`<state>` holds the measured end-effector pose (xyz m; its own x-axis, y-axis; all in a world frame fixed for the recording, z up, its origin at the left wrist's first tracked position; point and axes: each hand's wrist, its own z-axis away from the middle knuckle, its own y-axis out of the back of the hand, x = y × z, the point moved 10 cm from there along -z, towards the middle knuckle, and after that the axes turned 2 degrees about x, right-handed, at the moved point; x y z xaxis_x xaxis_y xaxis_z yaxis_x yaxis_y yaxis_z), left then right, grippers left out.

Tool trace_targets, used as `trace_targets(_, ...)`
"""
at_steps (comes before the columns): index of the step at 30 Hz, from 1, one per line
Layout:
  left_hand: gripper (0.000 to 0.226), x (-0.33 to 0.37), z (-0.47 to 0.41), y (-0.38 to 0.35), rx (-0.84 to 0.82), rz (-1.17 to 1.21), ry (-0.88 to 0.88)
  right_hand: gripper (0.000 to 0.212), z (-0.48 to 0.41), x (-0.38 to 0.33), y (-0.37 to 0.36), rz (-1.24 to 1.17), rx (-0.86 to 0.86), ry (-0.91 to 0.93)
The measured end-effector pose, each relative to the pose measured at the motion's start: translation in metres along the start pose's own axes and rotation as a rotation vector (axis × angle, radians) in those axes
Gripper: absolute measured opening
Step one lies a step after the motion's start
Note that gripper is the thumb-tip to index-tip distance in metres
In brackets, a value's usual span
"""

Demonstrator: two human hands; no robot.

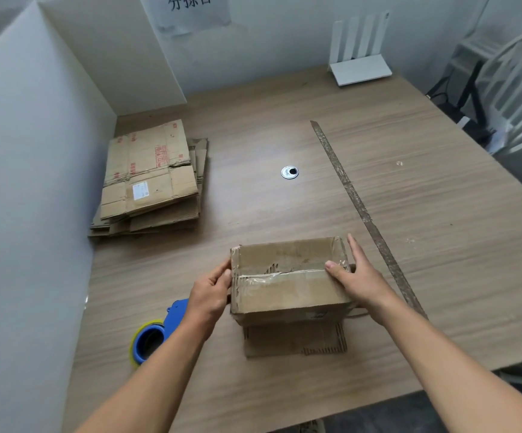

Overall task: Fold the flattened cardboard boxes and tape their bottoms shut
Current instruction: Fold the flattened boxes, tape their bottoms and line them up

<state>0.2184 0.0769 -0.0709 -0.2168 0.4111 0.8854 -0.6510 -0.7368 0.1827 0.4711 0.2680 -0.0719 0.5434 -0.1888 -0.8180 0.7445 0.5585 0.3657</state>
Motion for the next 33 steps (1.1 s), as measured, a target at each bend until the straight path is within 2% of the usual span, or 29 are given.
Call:
trace_targets(4, 0.027, 0.015, -0.004, -0.010, -0.032, 0.128, 0.015, 0.080, -0.005, 0.003, -0.002, -0.096, -0.019, -0.001)
trace_targets(8, 0.025, 0.019, -0.010, -0.004, -0.008, -0.001, -0.059, 0.051, -0.005, 0.006, -0.005, -0.115, -0.056, -0.040)
trace_targets(11, 0.026, 0.019, -0.014, -0.004, -0.020, -0.197, -0.126, 0.054, -0.009, -0.008, 0.003, 0.071, -0.006, 0.098)
trace_targets(13, 0.036, 0.021, -0.017, -0.003, -0.007, -0.313, -0.138, 0.054, -0.009, -0.016, 0.001, 0.035, -0.039, 0.153)
trace_targets(16, 0.059, 0.027, -0.021, -0.004, -0.026, -0.307, -0.094, 0.042, -0.005, -0.021, -0.007, -0.071, -0.149, 0.147)
trace_targets(18, 0.052, 0.033, -0.025, -0.007, -0.048, -0.260, -0.108, 0.033, -0.008, -0.014, -0.006, -0.126, -0.153, 0.133)
trace_targets(21, 0.026, 0.034, -0.029, -0.006, -0.015, -0.125, -0.038, 0.031, -0.008, -0.010, -0.006, -0.167, -0.139, 0.126)
trace_targets(24, 0.019, 0.032, -0.035, -0.008, -0.005, -0.100, 0.032, 0.026, -0.010, -0.016, -0.004, -0.190, -0.129, 0.106)
trace_targets(27, 0.025, 0.057, -0.040, -0.013, -0.008, -0.295, -0.078, 0.023, -0.011, -0.023, -0.003, -0.208, -0.127, 0.070)
trace_targets(30, 0.055, 0.082, -0.030, -0.030, -0.149, -0.781, -0.219, 0.021, -0.010, -0.019, -0.001, -0.276, -0.088, 0.028)
trace_targets(31, 0.062, 0.089, -0.027, -0.032, -0.177, -0.847, -0.265, 0.021, -0.011, -0.015, 0.001, -0.301, -0.054, 0.016)
trace_targets(33, 0.064, 0.102, -0.025, -0.020, -0.156, -0.798, -0.312, 0.019, -0.010, -0.009, 0.005, -0.355, 0.027, -0.011)
